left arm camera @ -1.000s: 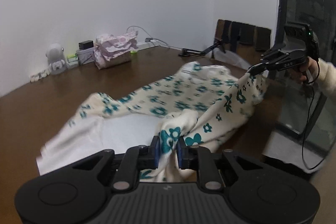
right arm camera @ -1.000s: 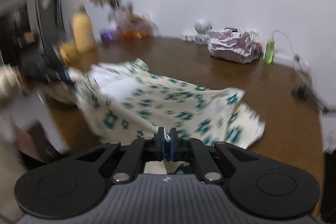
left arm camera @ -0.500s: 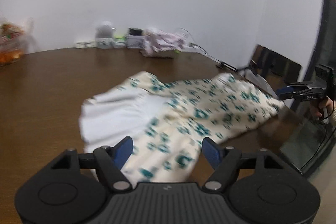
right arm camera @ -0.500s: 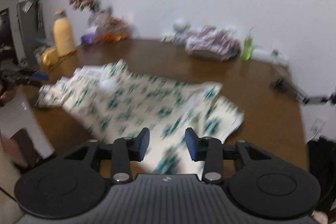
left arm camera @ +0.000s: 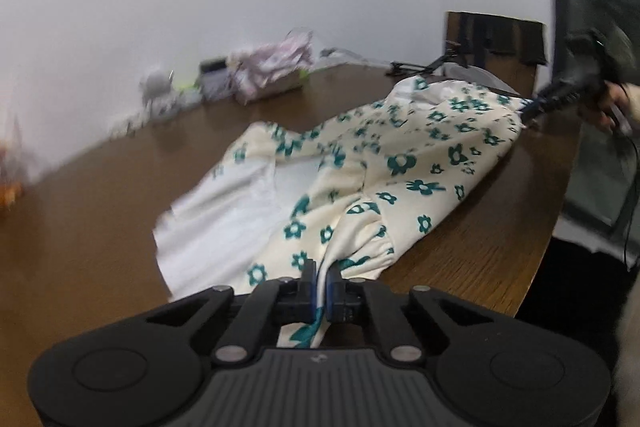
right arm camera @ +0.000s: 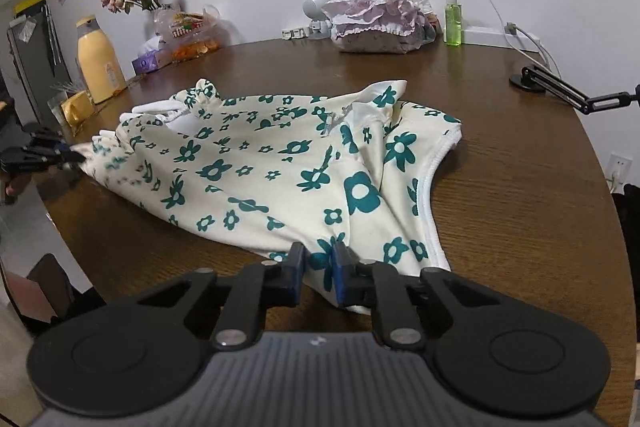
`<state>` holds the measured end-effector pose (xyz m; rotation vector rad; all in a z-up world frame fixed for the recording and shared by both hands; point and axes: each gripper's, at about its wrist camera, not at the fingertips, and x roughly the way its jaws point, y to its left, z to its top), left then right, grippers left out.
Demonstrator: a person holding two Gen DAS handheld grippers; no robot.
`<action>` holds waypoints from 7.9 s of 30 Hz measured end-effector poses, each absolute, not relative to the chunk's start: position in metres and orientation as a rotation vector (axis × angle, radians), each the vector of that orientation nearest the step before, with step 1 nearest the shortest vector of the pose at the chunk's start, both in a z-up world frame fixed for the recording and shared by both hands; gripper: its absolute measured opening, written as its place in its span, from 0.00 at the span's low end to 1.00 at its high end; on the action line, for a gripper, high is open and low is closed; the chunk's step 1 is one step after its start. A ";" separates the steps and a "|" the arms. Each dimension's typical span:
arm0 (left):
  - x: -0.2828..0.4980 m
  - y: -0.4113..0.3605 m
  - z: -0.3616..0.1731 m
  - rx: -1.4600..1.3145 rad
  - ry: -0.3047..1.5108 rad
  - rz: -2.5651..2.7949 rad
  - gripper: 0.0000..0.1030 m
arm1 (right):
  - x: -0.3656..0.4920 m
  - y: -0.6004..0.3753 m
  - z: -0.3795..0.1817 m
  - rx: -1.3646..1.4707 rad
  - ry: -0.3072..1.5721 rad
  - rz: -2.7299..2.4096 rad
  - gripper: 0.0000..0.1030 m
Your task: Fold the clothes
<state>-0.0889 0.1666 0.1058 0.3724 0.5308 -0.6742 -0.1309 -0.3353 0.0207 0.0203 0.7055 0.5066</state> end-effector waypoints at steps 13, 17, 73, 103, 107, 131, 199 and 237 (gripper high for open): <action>-0.121 0.214 0.126 0.121 0.518 -0.534 0.43 | -0.161 -0.309 0.063 -0.091 0.651 0.520 0.27; -0.088 0.172 0.147 0.096 0.426 -0.569 0.49 | -0.124 -0.265 0.066 -0.119 0.589 0.620 0.32; -0.086 0.070 0.106 0.447 0.613 -0.752 0.03 | -0.107 -0.289 0.040 -0.320 0.786 0.666 0.07; -0.075 0.124 0.112 0.478 0.469 -0.820 0.04 | -0.095 -0.065 0.044 -0.534 0.454 1.002 0.08; -0.083 0.122 0.087 0.449 0.522 -0.794 0.04 | -0.093 -0.060 0.018 -0.518 0.539 0.974 0.08; -0.080 0.106 0.076 -0.114 0.564 -0.510 0.24 | -0.105 -0.171 0.028 0.043 0.596 0.437 0.19; 0.083 -0.223 0.090 0.471 0.855 -1.058 0.14 | -0.113 -0.318 0.022 0.240 0.678 -0.104 0.30; -0.013 0.133 0.106 0.070 0.833 -0.564 0.48 | -0.038 -0.084 0.055 -0.230 0.722 0.804 0.32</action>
